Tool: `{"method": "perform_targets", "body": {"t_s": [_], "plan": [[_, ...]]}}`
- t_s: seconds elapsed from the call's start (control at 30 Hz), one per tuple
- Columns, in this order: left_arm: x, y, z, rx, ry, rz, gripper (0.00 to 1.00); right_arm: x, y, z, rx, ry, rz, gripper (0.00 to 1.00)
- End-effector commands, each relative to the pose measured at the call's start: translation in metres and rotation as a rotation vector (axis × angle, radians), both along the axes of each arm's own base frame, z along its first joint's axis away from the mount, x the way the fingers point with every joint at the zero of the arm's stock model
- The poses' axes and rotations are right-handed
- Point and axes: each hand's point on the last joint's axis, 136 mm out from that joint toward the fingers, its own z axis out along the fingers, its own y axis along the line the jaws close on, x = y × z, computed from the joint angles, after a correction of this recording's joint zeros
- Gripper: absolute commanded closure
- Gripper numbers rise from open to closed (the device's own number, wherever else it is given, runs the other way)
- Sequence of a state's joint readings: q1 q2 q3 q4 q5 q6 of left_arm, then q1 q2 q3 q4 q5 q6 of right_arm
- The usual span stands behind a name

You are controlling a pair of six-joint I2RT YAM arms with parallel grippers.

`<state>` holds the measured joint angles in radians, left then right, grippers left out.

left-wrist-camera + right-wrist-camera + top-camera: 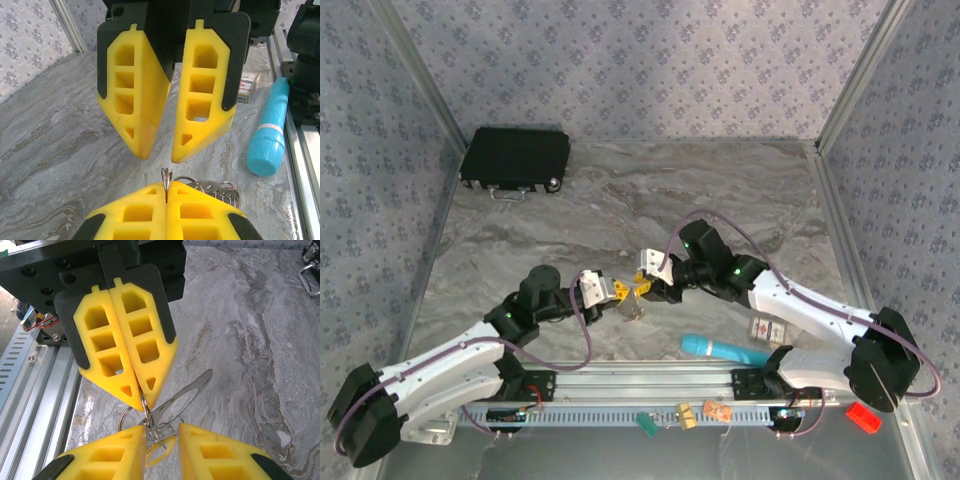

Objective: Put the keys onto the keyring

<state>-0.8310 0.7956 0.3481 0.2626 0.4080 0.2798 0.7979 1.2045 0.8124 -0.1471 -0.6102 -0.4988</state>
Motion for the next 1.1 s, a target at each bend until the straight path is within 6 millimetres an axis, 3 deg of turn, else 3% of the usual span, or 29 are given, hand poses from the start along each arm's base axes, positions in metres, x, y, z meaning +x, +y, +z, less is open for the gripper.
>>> {"method": "perform_targets", "body": {"t_s": [0.0, 0.67, 0.93, 1.07], "plan": [[0.000, -0.005, 0.020, -0.037, -0.044, -0.028, 1.00, -0.003, 0.000, 0.011, 0.019, -0.005, 0.020, 0.75], [0.000, -0.007, 0.022, -0.040, -0.044, -0.037, 1.00, 0.002, 0.011, -0.001, -0.002, 0.031, 0.039, 0.74], [0.000, -0.008, 0.024, -0.050, -0.047, -0.039, 1.00, 0.003, 0.017, -0.001, 0.006, 0.032, 0.051, 0.79], [0.000, -0.008, 0.026, -0.056, -0.050, -0.040, 1.00, 0.003, 0.020, 0.000, 0.012, 0.030, 0.055, 0.87]]}}
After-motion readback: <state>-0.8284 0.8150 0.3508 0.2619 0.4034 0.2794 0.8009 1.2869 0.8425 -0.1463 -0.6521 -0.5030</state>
